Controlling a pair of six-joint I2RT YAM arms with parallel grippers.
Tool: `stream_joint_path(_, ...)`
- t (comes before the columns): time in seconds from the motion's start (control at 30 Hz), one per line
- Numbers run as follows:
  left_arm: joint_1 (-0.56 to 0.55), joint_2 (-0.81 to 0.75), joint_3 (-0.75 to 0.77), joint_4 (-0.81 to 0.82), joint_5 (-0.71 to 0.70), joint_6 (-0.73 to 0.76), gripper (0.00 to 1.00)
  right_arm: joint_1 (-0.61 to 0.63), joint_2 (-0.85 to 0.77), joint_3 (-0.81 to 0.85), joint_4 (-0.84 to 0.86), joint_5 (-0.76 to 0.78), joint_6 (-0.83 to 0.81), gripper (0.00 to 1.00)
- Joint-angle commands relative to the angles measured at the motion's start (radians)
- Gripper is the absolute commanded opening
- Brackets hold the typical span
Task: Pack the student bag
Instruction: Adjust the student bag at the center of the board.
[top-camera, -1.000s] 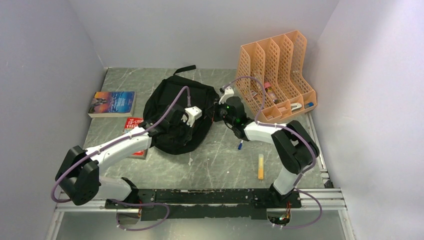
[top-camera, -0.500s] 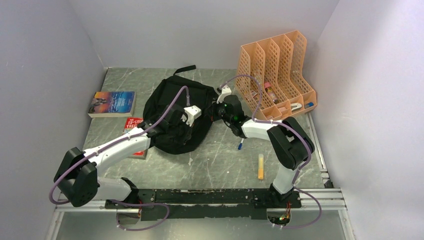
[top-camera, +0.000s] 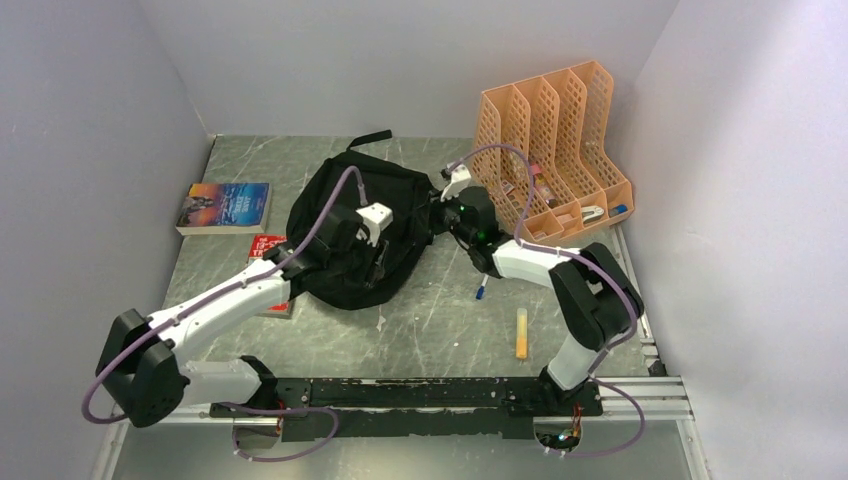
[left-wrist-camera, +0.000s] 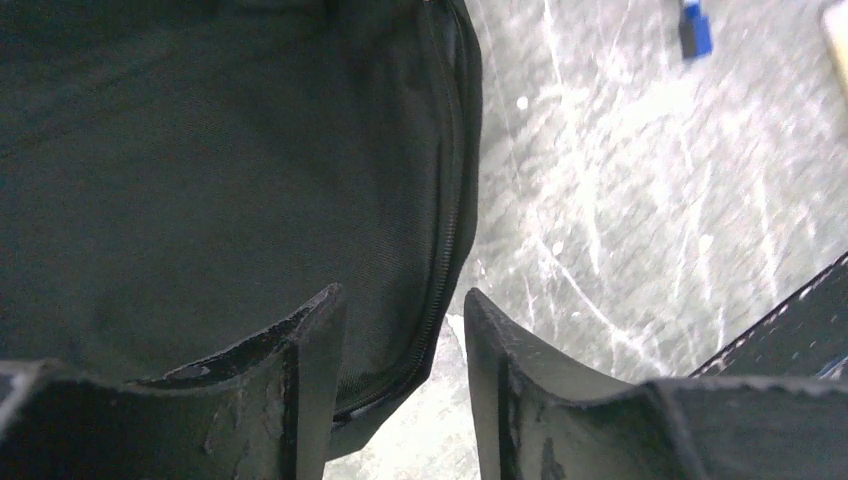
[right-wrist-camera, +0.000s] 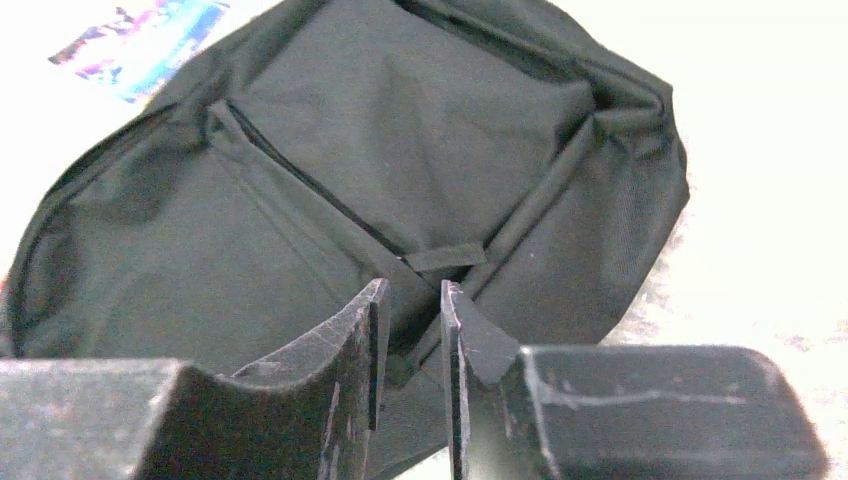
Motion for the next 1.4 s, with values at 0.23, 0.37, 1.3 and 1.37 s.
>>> stream_joint_path(0.23, 0.054, -0.221, 0.054, -0.111, -0.466, -0.351, 0.64, 0.025, -0.116, -0.035, 0.091, -0.337, -0.253, 0.3)
stream_joint_path(0.37, 0.11, -0.283, 0.034, -0.218, -0.591, -0.48, 0.7, 0.052, -0.114, -0.013, -0.004, -0.517, -0.482, 0.32)
stream_joint_path(1.3, 0.381, -0.302, -0.1, -0.266, -0.432, -0.665, 0.85, 0.137, -0.086, 0.139, -0.721, -0.557, -1.547, 0.4)
stream_joint_path(1.37, 0.386, -0.301, -0.103, -0.257, -0.421, -0.656, 0.85, 0.143, -0.086, 0.129, -0.683, -0.54, -1.537, 0.4)
